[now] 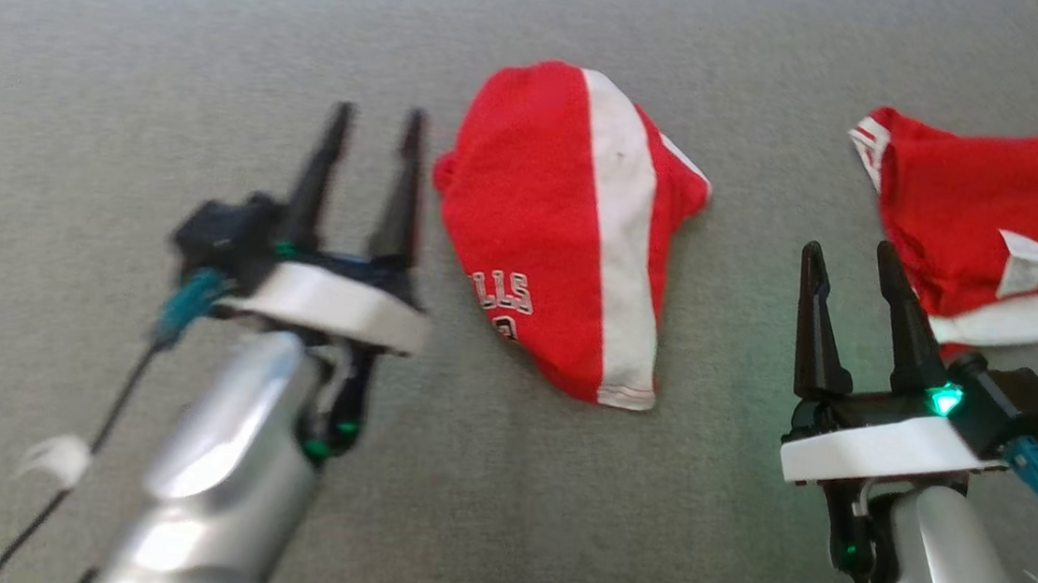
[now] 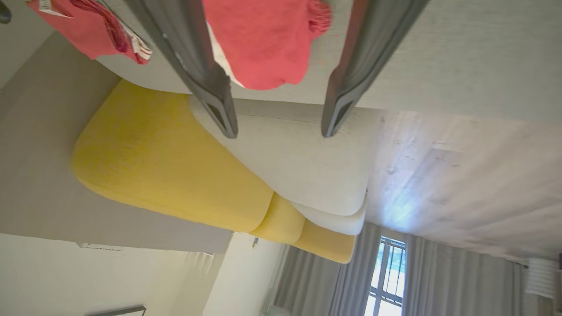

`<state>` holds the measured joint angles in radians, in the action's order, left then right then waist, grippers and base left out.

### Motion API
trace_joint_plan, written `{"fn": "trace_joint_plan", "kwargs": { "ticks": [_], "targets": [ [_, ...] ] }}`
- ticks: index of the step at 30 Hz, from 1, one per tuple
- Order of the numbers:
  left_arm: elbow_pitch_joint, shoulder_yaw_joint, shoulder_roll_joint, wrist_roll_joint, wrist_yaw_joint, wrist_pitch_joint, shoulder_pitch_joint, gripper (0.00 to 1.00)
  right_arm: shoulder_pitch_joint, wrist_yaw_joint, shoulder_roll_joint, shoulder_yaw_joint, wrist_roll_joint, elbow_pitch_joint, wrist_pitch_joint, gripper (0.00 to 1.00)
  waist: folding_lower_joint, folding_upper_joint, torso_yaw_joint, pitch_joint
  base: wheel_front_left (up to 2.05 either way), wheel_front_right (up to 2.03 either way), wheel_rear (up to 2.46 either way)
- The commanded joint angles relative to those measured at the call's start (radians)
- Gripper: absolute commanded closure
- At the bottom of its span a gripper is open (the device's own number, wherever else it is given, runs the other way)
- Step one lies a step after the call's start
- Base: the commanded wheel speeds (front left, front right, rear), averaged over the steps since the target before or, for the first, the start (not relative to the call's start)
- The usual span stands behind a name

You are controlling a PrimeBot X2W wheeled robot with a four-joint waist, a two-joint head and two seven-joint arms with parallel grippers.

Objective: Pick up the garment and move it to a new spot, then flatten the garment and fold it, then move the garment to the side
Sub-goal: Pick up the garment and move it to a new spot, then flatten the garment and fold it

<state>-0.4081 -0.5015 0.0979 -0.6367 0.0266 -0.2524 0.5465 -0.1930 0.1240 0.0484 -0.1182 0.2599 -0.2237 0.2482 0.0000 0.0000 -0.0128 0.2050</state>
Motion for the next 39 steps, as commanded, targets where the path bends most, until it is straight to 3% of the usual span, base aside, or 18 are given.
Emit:
{"fn": "trace_joint_plan", "kwargs": {
  "ticks": [1,6,11,20,30,39],
  "targets": [
    [0.051,0.061,0.039,0.030,-0.009,-0.009,-0.005,0.00,-0.007,0.007,0.002,-0.018,-0.010,0.025,0.013,0.00,0.0000,0.0000,0.027,-0.022,0.00,0.00,0.00],
    [0.133,0.156,0.105,0.135,-0.048,-0.009,-0.125,0.00,0.004,0.007,0.002,-0.010,-0.016,0.014,0.013,0.00,0.0000,0.0000,0.059,-0.051,0.00,0.00,0.00],
    [0.172,0.223,0.125,0.225,-0.058,-0.009,-0.257,0.00,0.024,0.007,0.002,-0.001,-0.017,0.008,0.013,0.00,0.0000,0.0000,0.086,-0.074,0.00,0.00,0.00],
    [0.236,0.334,0.033,0.294,-0.075,-0.009,-0.370,0.00,0.027,0.007,0.002,0.011,-0.015,0.009,0.014,0.00,0.0000,0.0000,0.103,-0.071,0.00,0.00,0.00],
    [0.219,0.350,-0.019,0.349,-0.120,-0.009,-0.353,0.00,-0.067,0.007,0.002,0.023,-0.068,-0.023,-0.009,0.00,0.0000,0.0000,0.168,-0.044,0.00,0.00,0.00],
    [0.183,0.317,-0.043,0.348,-0.144,-0.009,-0.332,0.00,-0.295,0.007,0.002,0.075,-0.121,-0.237,-0.174,0.00,0.0000,0.0000,0.270,0.015,0.00,0.00,0.00]
  ]
}}
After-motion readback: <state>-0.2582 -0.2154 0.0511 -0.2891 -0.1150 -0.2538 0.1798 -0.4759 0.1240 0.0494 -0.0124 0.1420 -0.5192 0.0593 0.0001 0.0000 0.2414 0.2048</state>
